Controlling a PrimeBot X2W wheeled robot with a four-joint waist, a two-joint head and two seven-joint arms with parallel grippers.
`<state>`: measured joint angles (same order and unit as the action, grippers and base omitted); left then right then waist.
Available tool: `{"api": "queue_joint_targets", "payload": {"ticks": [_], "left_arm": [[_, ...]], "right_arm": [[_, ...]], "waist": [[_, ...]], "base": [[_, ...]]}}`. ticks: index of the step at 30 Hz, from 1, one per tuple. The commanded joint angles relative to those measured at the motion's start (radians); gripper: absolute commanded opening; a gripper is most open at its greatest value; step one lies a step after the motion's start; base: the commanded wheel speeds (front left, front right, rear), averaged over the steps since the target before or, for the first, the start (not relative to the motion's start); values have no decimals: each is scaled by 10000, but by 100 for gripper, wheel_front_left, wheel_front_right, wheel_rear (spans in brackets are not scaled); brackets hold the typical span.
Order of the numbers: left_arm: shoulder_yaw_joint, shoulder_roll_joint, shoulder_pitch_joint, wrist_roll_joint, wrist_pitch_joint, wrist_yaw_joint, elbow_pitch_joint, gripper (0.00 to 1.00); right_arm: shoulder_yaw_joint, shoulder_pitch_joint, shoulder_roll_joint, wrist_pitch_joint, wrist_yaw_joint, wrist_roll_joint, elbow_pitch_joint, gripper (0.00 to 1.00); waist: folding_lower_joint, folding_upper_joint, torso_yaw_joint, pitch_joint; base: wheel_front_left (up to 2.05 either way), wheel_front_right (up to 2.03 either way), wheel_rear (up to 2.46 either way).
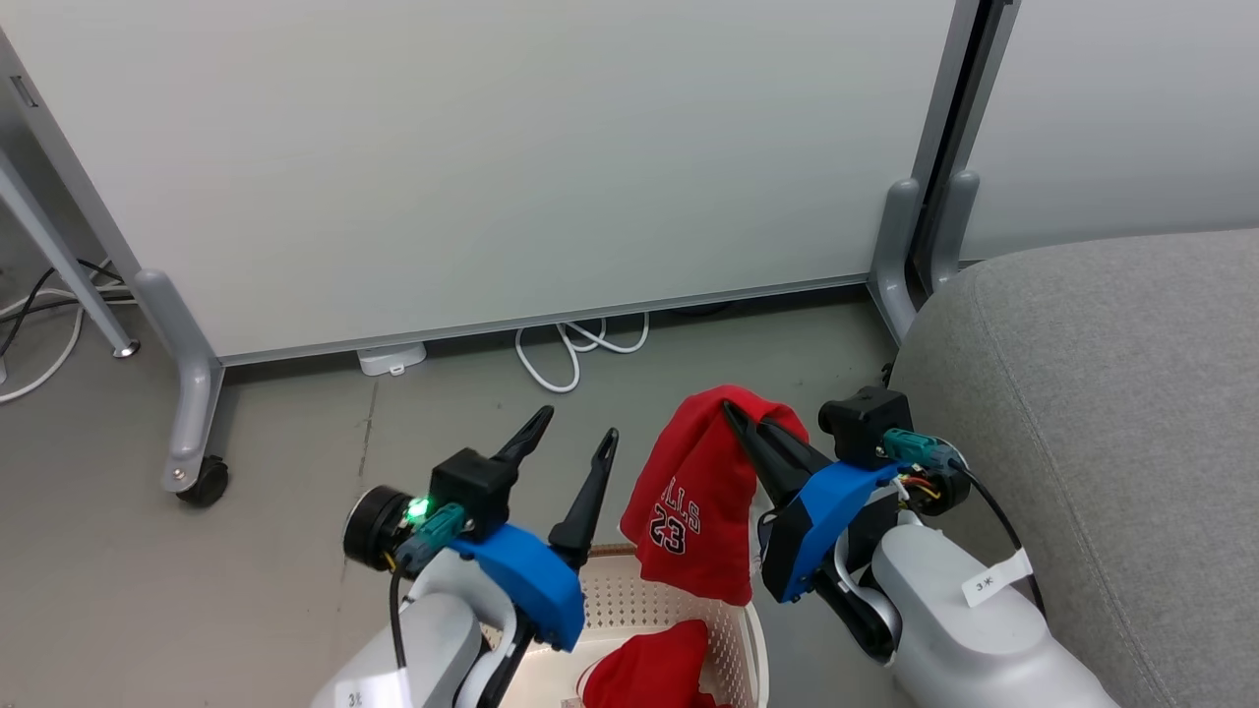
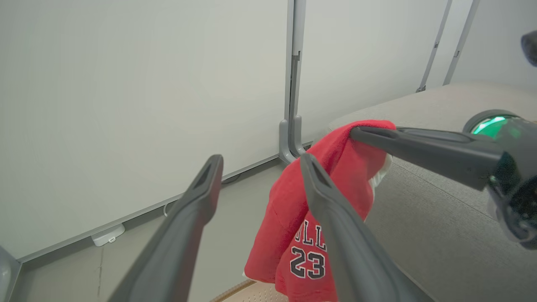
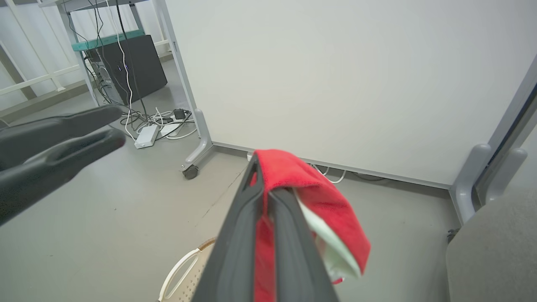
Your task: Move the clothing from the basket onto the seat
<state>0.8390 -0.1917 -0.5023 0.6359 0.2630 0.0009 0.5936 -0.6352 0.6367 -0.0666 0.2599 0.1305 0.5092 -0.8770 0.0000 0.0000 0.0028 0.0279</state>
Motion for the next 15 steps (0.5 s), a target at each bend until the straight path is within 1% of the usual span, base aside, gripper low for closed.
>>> {"api": "queue_joint_targets", "payload": {"ticks": [1,4,9,15], "left_arm": [[-469,-95,477,-284,25,63,-251,100],[-1382,-168,1204,-846,25,125,-716,100],[-2518,-94,2150,-1659,27,-215,-1314,100],[-3610,95,2984,-2488,26,-668,-1871,100]], "right_arm": [[78,-154,-58,69,5,-110,101,0],[209,-250,-123,65,5,-167,191,0],[441,-378,-175,66,5,-306,341,0],[665,-525,-196,45,5,-433,483,0]], "waist": [[0,0,-18,-4],[0,0,-24,-24],[0,0,-19,-51],[0,0,-42,-79]], "base": [[0,0,0],[0,0,0],[0,0,0],[0,0,0]]}}
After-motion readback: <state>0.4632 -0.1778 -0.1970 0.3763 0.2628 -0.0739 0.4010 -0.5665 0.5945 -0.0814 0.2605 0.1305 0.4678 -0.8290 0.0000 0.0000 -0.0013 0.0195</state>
